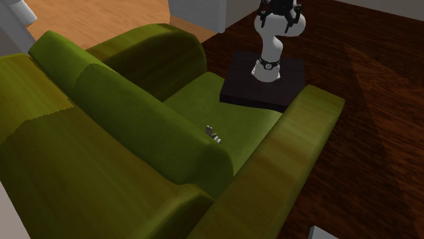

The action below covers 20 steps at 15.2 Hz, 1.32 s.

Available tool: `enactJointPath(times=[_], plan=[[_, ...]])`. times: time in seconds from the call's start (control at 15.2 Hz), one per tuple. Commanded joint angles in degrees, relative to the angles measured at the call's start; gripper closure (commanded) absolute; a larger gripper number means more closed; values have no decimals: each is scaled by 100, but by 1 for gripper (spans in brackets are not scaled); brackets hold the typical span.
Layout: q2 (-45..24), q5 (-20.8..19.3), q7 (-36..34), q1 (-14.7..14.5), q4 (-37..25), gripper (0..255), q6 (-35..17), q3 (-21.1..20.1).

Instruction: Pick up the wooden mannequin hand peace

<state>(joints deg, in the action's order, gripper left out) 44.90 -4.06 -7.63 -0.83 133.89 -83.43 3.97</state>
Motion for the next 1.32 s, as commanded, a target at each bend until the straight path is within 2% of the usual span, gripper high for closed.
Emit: enactJointPath(times=[0.0, 0.59, 1.25], plan=[[0, 0, 0, 0, 0, 0, 0, 0], [-1529, -64, -543, 168, 45, 0, -1668, 7], [-3568, -147, -1096, 343, -677, 0, -3086, 99]])
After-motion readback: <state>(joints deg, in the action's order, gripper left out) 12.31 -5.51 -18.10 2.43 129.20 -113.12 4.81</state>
